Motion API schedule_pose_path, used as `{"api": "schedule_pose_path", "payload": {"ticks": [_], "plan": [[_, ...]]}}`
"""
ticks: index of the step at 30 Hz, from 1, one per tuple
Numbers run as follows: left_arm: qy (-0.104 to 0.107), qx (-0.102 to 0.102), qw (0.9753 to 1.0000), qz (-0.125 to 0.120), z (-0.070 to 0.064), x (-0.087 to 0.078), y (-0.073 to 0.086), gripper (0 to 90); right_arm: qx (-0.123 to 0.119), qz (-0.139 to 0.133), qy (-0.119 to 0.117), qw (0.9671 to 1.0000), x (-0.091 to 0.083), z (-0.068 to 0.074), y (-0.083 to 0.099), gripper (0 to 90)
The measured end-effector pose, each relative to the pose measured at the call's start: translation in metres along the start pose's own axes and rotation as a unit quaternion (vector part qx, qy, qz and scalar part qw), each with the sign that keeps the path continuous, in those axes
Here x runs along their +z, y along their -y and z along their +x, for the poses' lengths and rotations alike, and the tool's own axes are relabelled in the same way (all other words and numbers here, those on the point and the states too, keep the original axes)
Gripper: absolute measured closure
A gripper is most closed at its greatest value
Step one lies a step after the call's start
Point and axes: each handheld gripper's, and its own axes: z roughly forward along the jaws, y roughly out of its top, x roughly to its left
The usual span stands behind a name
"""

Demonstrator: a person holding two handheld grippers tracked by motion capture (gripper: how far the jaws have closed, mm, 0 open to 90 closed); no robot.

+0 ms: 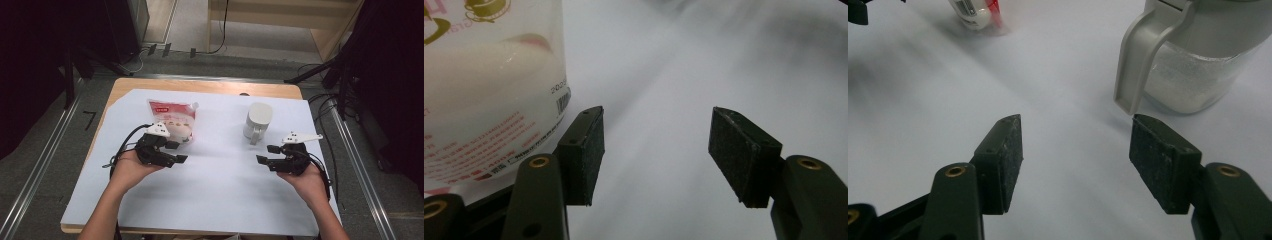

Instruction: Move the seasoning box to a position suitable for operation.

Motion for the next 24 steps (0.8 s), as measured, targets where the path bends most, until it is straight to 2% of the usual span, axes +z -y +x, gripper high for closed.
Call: {"api": "schedule_pose_path", "payload": {"ticks": [4,8,12,17,21,22,24], "plan": [[0.003,0.004,1.0,-0.001,0.0,0.0002,0.0004,40.5,0.007,0.002,-0.001,1.0,-0.0003,0.0001,-0.0004,39.4],[0.004,-0.003,1.0,0.001,0.0011,-0.0005,0.0007,40.2,0.011,0.005,0.0,0.9999,0.0007,-0.0001,-0.0001,39.8],[-0.002,0.005,1.0,0.004,0.0011,-0.0012,0.0013,40.2,0.009,0.0,0.004,1.0,-0.0003,0.0001,-0.0003,40.1],[-0.004,0.003,1.0,0.003,0.0027,-0.003,0.002,39.7,0.007,-0.01,0.007,0.9999,-0.0018,0.0001,0.0009,40.4],[-0.004,0.005,1.0,-0.001,0.0036,-0.005,0.0032,38.5,0.015,-0.007,0.015,0.9998,-0.0029,-0.0006,0.0003,40.6],[-0.006,0.013,0.9999,0.004,0.0037,-0.0063,0.003,38.5,0.013,-0.008,0.021,0.9997,-0.0035,-0.0007,-0.0002,40.2],[-0.002,0.011,0.9999,-0.001,0.0036,-0.007,0.003,37.9,0.006,-0.006,0.033,0.9994,-0.0045,-0.0003,-0.0016,38.8]]}}
